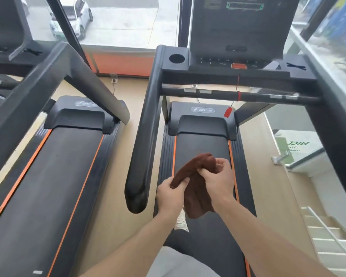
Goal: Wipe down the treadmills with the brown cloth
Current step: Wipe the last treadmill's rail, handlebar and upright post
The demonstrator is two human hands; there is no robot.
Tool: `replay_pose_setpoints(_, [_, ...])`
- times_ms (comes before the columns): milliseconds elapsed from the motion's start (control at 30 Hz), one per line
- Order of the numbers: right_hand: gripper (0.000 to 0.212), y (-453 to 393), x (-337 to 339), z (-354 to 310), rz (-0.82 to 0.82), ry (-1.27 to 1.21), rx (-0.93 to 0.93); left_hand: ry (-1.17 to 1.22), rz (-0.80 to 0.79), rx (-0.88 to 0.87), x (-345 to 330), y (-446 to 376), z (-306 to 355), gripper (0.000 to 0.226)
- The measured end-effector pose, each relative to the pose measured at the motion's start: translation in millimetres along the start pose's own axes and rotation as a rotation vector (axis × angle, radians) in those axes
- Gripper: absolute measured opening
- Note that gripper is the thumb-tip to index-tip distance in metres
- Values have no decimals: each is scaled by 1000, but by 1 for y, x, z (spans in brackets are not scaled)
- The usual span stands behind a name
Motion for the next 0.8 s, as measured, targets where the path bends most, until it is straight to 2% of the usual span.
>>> replay_pose_setpoints(133, [48,-64,9,-25,70,54,118,12,103,-91,-19,-71,35,14])
replay_pose_setpoints(267, [28,-142,11,-57,54,166,220,32,200,-224,-44,-145,86,12])
replay_pose_setpoints(400, [23,-213,2,-100,22,227,287,76,264,-285,-59,-208,135,18])
replay_pose_setpoints(733, [25,-367,-65,-275,-174,245,617,97,402,-463,-24,-324,308,16])
replay_pose_setpoints(800, [36,-410,-90,-317,-161,311,704,75,370,-522,-13,-350,346,32])
Point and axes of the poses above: each hand's wrist, its own y-axis away from the middle knuckle, its own x-axis out of the back of the hand, z = x × y, the point moved 3 cm from there along -y, towards the middle knuckle, and after that the axes turned 9 degrees about -z, right-handed, at the moved point
